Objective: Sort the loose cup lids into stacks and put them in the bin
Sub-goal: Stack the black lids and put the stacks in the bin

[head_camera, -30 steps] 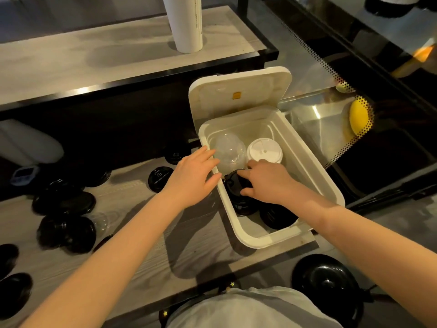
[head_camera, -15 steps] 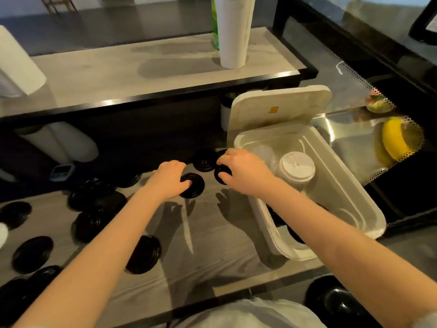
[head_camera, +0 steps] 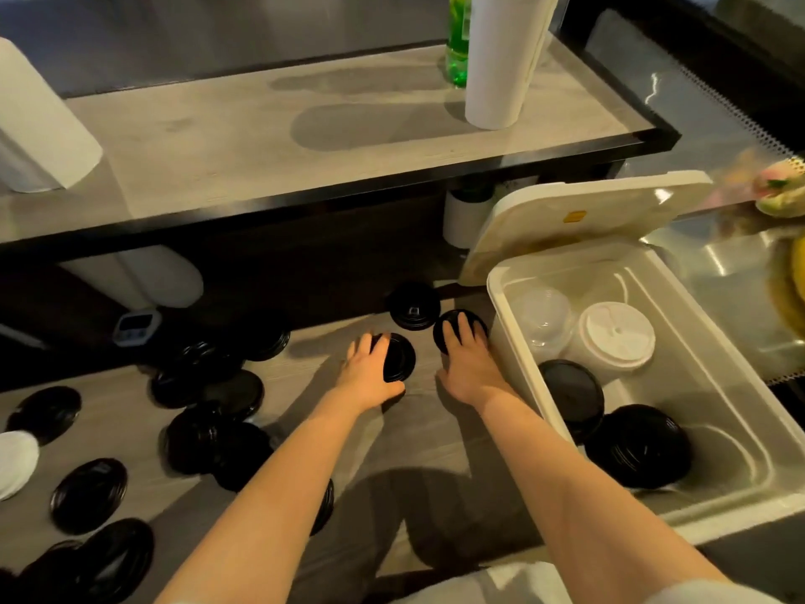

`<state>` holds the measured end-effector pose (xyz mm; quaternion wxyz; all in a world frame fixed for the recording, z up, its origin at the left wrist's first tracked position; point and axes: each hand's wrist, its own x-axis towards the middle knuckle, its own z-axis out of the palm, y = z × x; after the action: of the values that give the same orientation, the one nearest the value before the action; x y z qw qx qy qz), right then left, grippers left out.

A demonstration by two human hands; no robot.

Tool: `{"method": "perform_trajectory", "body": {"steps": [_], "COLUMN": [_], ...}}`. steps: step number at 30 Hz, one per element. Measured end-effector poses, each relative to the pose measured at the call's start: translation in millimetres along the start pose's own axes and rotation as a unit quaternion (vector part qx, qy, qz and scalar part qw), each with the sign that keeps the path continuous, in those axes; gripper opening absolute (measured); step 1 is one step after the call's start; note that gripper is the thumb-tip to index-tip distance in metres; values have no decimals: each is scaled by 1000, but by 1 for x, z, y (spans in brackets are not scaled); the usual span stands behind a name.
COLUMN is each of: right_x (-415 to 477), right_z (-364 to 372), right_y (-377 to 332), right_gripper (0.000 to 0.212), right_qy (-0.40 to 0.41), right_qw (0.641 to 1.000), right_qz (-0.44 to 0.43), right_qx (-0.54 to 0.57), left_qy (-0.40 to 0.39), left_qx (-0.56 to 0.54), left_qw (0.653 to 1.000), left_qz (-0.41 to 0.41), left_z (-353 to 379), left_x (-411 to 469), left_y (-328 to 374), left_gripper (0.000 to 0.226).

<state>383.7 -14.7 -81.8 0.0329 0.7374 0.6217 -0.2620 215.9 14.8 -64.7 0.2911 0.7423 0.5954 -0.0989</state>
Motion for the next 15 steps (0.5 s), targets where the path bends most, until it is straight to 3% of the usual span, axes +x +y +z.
{"method": "perform_trajectory", "body": {"steps": [4, 7, 11, 15], "right_x": [18, 29, 31, 24], "right_z": [2, 6, 14, 10], "right_y": [-2, -4, -4, -4], "right_gripper": [83, 85, 74, 70], "right_qy": [65, 60, 81, 103], "right_qw": [997, 997, 996, 993], "right_qz": [30, 45, 39, 46], "right_qx": [35, 31, -11, 23], "left_qy": [8, 7, 14, 39], "left_qx": [-29, -30, -17, -22], "left_qw": [999, 999, 998, 998], "left_qz": [-17, -36, -55, -52], "left_z": [8, 10, 13, 12], "left_x": [10, 17, 22, 22], "left_y": [2, 1, -1, -3], "left_gripper": [88, 92, 92, 89]}}
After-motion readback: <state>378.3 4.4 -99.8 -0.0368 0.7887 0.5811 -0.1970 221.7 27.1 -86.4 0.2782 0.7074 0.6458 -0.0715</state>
